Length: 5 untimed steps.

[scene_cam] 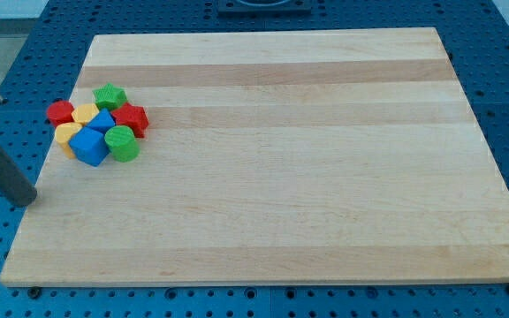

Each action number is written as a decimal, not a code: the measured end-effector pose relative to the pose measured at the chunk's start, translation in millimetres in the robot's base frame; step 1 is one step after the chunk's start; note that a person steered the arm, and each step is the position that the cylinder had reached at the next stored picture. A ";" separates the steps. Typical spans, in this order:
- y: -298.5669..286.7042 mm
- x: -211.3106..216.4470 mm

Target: Push the yellow heart slightly to right along with the yellow hexagon

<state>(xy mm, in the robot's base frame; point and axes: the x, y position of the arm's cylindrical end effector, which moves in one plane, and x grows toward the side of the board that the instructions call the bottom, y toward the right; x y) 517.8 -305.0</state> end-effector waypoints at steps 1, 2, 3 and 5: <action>2.0 -50.5; 1.6 -81.3; 1.5 -85.7; 1.5 -86.7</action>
<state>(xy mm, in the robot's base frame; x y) 431.1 -303.5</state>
